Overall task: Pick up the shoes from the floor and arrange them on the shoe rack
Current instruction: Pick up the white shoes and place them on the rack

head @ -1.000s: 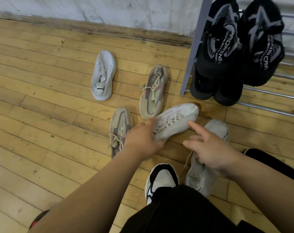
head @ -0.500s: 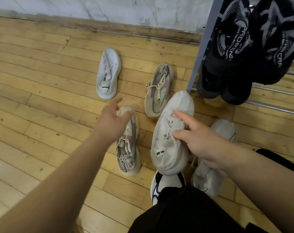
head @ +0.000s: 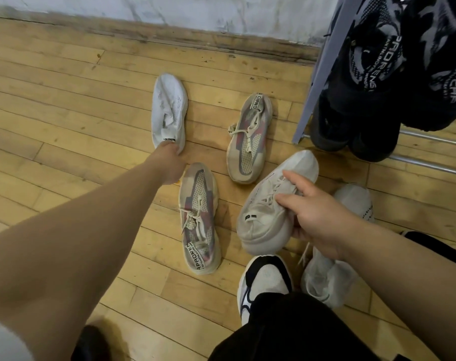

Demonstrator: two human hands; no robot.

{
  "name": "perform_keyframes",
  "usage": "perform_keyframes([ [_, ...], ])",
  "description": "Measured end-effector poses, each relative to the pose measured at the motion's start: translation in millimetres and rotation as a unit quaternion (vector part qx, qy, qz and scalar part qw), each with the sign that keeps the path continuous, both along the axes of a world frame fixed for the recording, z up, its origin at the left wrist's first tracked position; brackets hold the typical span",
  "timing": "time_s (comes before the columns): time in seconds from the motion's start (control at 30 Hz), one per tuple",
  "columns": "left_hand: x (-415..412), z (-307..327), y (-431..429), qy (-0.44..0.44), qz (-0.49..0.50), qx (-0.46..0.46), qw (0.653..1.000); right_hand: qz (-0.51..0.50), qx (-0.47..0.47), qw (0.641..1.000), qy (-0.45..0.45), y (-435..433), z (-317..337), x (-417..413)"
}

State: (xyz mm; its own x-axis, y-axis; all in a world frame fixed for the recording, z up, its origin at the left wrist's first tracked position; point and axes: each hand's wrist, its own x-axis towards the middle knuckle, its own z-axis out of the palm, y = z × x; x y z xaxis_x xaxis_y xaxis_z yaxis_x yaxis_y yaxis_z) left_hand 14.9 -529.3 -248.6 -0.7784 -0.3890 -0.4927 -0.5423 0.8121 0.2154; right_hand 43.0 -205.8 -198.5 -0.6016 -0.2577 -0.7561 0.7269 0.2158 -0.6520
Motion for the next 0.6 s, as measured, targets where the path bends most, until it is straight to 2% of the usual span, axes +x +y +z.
perform_keyframes([
  [0.13,24.5,20.6,14.7,0.059,0.005,0.066,0.996,-0.01,0.007,1.0,0.003,6.9,-2.0,3.2],
  [0.27,72.7,73.8,46.6,0.125,0.018,0.124,0.984,-0.009,0.001,1.0,-0.004,16.4,-0.6,7.3],
  [0.4,123.5,102.4,94.9,0.077,0.0,0.233,0.969,-0.017,0.009,1.0,-0.004,20.5,-2.3,10.4],
  [0.5,128.7,82.6,112.4,0.071,0.061,0.173,0.98,-0.025,0.012,1.0,-0.009,23.0,-4.4,13.7],
  [0.6,112.4,46.1,124.1,-0.023,0.071,0.139,0.987,-0.028,0.014,0.999,-0.014,24.2,-5.8,17.2],
])
